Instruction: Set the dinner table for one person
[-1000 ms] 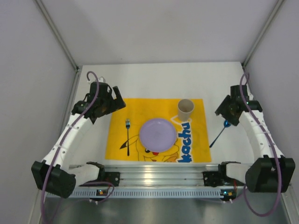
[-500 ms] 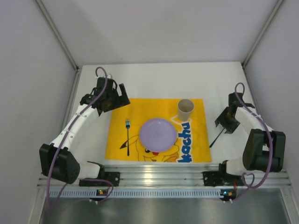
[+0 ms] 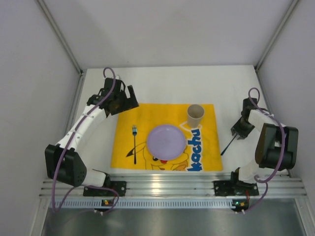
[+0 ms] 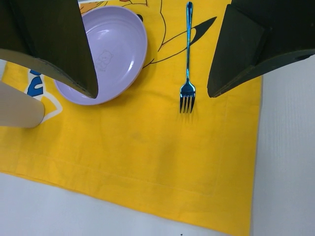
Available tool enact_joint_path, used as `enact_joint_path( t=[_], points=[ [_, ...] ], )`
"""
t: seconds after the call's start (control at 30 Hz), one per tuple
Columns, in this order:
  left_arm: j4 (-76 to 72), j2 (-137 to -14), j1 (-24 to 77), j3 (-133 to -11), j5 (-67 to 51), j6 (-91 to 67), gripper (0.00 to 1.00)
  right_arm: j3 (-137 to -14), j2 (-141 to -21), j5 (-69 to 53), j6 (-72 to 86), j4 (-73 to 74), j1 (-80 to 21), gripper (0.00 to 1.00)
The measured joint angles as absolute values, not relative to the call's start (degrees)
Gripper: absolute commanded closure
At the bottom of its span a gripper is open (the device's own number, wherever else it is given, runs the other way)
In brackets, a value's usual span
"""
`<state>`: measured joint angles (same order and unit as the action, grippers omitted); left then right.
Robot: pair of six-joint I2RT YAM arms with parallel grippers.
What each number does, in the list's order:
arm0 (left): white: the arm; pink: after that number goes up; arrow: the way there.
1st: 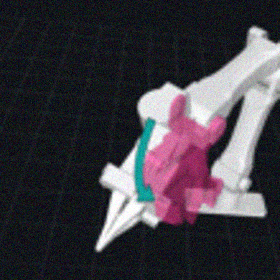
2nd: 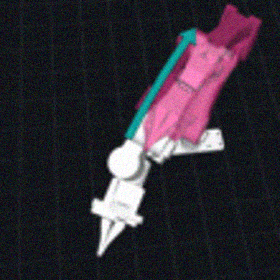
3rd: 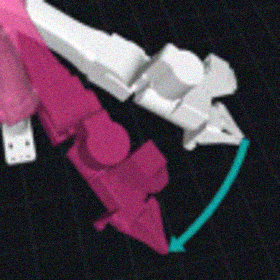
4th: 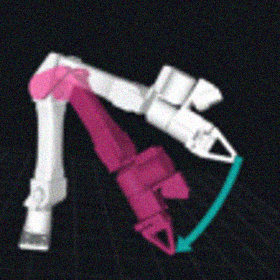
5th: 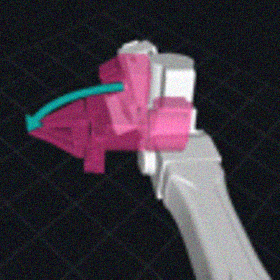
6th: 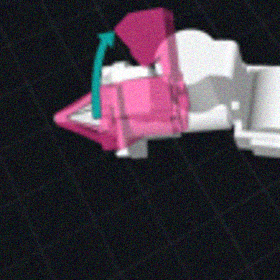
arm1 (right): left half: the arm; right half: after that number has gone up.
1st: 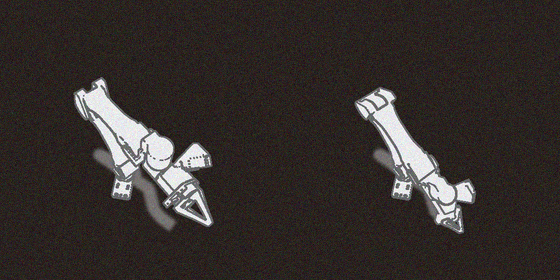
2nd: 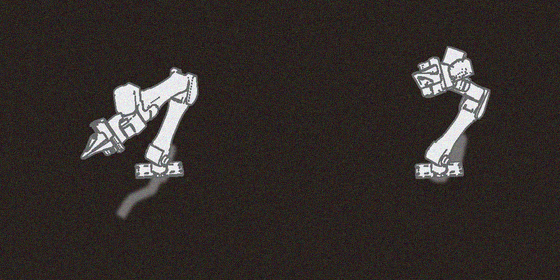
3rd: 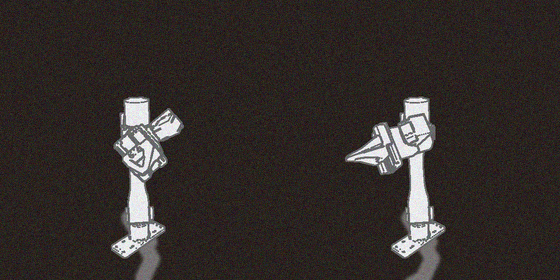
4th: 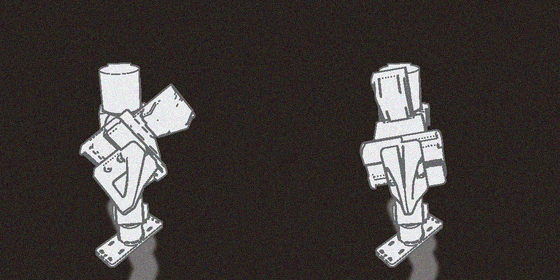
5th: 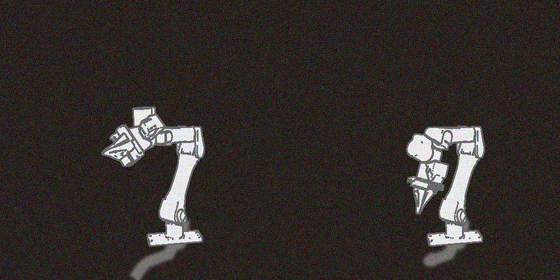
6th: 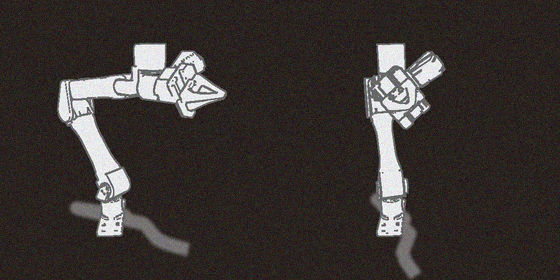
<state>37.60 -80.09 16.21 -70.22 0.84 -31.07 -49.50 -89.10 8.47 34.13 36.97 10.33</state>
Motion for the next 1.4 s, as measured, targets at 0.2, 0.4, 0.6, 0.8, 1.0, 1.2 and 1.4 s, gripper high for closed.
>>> enact_joint_path(
  t=[0.2,0.4,0.6,0.8,1.0,1.2,1.4],
  points=[
    [37.7,-80.2,16.2,-71.2,0.9,-30.9,0.02,-51.3,-91.1,8.9,32.4,36.6,12.4,0.94],
    [38.1,-80.4,16.2,-71.9,1.0,-30.9,0.02,-51.4,-91.3,8.9,31.4,36.2,12.5,1.00],
    [38.1,-81.3,16.2,-72.9,0.8,-30.9,0.02,-51.8,-91.0,8.8,30.1,36.5,12.5,1.00],
    [38.1,-81.5,16.2,-73.2,-0.7,-31.7,0.02,-54.7,-88.3,10.2,28.3,39.5,11.8,1.00],
    [38.1,-82.2,16.2,-73.3,-2.1,-32.8,0.02,-60.4,-77.2,10.0,27.2,43.5,4.1,1.00],
    [38.3,-82.8,16.2,-75.0,-2.1,-32.9,0.02,-59.6,-71.4,6.1,30.0,44.2,-15.0,1.00],
    [39.3,-82.9,16.2,-76.7,-2.1,-32.9,0.02,-49.3,-70.5,2.3,34.4,42.7,-21.6,1.00]
  ],
)
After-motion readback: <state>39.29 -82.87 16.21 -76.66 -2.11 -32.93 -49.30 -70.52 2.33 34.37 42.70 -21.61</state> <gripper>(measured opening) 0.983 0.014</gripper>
